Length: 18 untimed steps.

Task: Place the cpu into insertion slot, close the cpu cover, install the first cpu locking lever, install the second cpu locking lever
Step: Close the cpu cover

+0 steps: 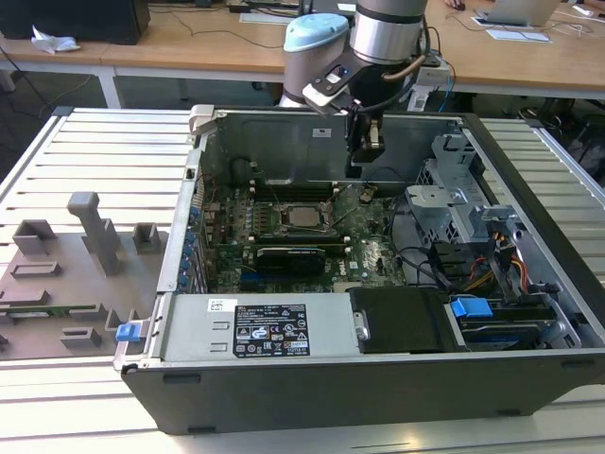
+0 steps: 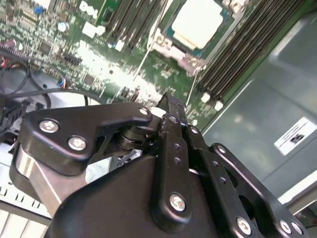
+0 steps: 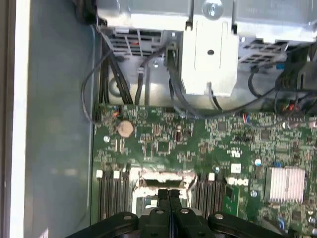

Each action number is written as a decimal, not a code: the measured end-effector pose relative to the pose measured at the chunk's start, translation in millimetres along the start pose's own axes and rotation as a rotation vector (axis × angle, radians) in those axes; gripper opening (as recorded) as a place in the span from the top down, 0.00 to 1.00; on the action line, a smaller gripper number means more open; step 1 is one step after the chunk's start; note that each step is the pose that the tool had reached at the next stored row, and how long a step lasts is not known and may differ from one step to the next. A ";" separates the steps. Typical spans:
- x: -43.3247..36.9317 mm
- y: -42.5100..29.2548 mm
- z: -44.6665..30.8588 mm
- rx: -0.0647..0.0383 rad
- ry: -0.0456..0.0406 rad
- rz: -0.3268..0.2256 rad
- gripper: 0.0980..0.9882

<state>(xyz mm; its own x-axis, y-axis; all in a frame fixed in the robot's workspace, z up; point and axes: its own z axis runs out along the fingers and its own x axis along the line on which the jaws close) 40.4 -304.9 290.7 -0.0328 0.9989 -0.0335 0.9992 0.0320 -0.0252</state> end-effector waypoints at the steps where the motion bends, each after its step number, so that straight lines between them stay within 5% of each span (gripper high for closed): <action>1: 0.0 2.8 -0.1 0.001 0.0001 0.000 0.99; 9: 0.5 21.1 -0.5 0.003 0.0002 0.000 0.99; 18: 0.5 25.3 5.1 0.004 0.0002 0.000 0.99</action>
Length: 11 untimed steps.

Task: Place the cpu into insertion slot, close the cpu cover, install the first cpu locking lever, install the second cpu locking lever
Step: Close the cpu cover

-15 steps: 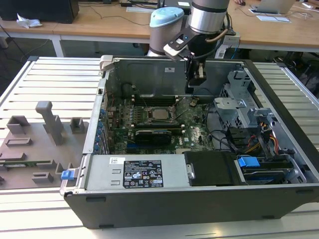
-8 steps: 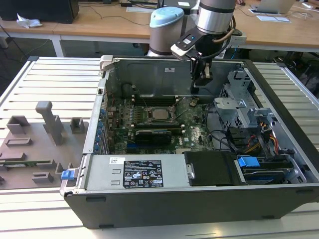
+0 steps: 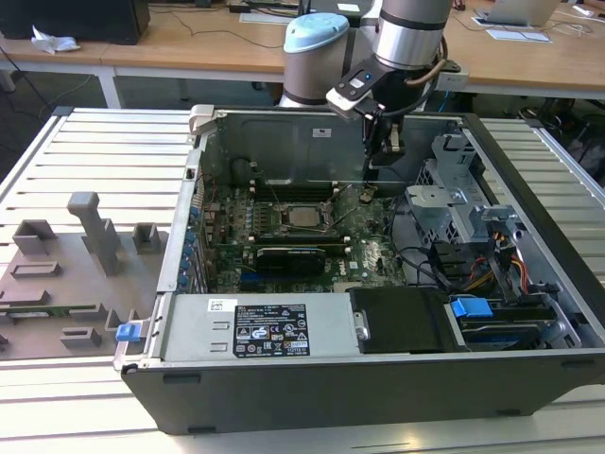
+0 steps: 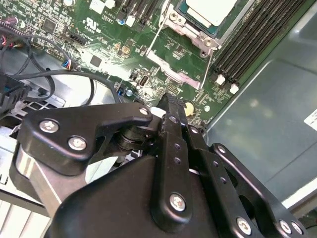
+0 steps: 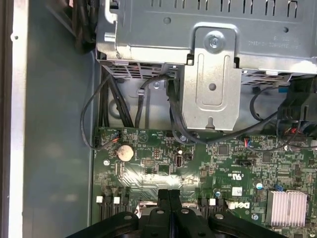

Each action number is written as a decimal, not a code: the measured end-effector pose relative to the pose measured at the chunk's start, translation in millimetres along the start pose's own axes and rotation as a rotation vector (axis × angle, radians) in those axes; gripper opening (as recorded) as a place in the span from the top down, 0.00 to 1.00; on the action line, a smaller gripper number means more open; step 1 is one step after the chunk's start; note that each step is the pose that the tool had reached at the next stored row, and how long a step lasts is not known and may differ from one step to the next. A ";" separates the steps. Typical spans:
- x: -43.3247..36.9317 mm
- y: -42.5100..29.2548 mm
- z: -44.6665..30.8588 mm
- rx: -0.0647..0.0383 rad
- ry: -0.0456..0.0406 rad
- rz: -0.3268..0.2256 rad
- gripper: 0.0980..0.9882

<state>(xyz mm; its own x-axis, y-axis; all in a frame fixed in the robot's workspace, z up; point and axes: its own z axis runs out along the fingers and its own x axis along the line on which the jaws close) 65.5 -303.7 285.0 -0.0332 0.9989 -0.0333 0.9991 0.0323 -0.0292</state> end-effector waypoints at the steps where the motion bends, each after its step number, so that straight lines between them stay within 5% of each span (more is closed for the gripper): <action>1: 0.0 0.2 1.8 0.000 0.0000 0.000 0.99; 11: 0.4 1.2 12.0 0.000 0.0000 0.000 0.99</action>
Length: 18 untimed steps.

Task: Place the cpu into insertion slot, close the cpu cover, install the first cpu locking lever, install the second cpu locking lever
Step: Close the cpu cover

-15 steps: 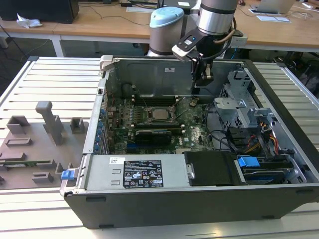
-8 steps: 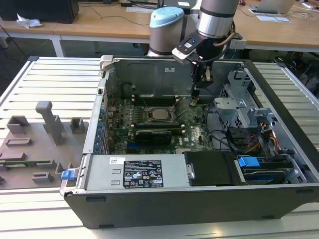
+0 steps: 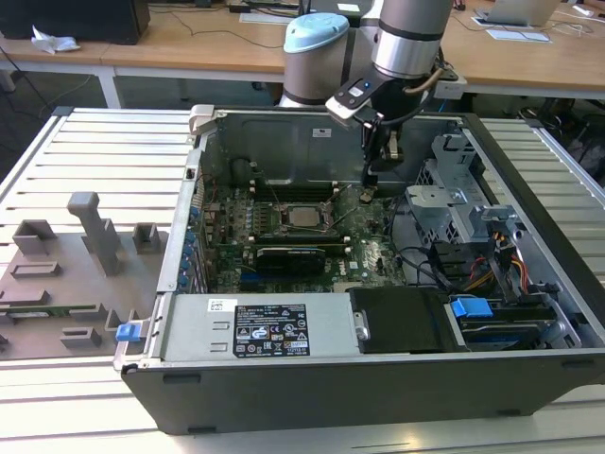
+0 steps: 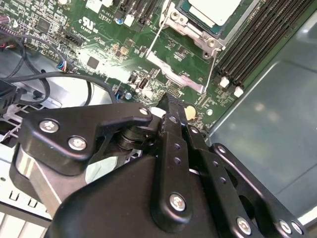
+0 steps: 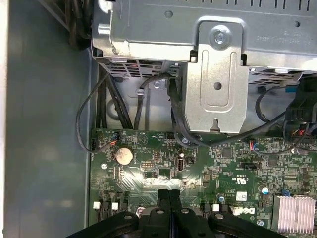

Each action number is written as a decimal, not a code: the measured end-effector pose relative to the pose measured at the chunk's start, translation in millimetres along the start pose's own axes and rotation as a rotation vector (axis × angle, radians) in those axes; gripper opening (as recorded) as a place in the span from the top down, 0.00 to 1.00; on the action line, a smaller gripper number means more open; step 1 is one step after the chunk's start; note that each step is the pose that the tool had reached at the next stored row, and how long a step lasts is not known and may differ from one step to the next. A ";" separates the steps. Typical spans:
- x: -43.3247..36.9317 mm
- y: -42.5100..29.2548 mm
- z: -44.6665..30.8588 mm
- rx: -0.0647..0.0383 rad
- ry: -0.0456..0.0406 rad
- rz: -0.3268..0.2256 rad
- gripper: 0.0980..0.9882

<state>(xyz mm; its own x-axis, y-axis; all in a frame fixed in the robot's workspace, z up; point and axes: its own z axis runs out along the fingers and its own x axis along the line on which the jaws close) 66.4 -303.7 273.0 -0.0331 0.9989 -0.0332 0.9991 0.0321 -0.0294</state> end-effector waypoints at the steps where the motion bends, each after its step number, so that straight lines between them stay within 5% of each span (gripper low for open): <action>1: 0.1 0.1 1.7 0.000 0.0000 0.000 0.99; 13: 0.8 0.3 24.0 0.000 0.0000 0.000 0.99; 18: 1.2 -11.8 24.8 0.000 0.0000 0.000 0.99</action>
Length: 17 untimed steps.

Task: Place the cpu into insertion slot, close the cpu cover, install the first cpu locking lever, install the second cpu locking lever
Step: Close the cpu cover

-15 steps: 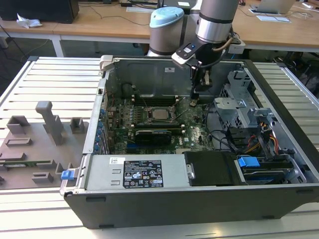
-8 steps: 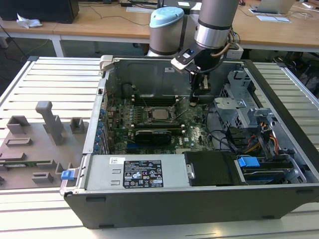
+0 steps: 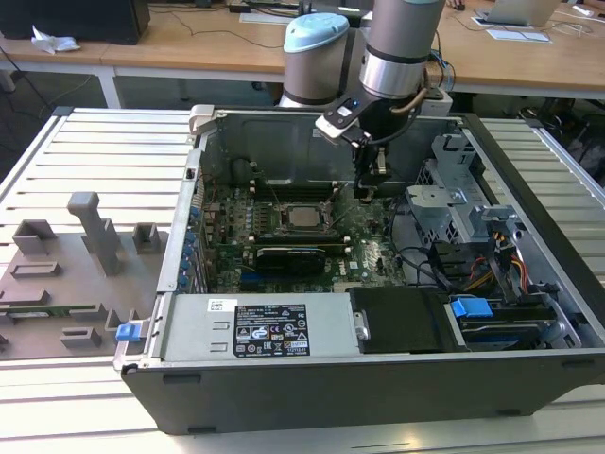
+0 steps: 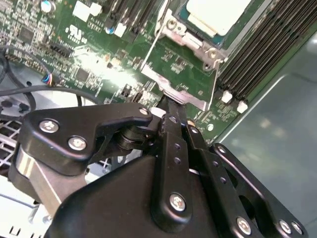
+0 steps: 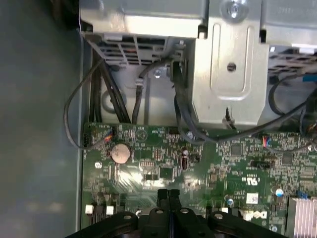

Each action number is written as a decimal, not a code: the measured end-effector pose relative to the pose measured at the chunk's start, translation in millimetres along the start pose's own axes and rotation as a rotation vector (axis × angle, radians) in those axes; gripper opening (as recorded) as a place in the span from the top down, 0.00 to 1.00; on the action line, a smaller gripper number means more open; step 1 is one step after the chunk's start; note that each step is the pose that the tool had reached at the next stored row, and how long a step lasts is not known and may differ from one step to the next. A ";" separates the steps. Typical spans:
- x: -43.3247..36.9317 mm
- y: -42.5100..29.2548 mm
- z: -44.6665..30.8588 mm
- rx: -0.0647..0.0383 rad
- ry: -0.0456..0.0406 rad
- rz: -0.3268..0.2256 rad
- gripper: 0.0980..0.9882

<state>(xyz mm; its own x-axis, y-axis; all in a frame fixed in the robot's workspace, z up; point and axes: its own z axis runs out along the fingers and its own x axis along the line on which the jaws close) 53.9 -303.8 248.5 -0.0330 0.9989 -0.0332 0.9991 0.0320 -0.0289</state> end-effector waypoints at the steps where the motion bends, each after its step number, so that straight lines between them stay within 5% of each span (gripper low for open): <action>1: 0.1 -2.2 0.1 0.000 0.0001 0.000 0.99; 7: 0.6 -19.2 0.6 0.000 0.0032 0.000 0.99; 17: 1.0 -31.3 0.9 -0.001 0.0033 0.000 0.99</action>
<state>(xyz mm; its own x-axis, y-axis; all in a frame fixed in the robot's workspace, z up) 22.6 -303.8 248.5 -0.0331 0.9990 -0.0300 0.9991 0.0322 -0.0283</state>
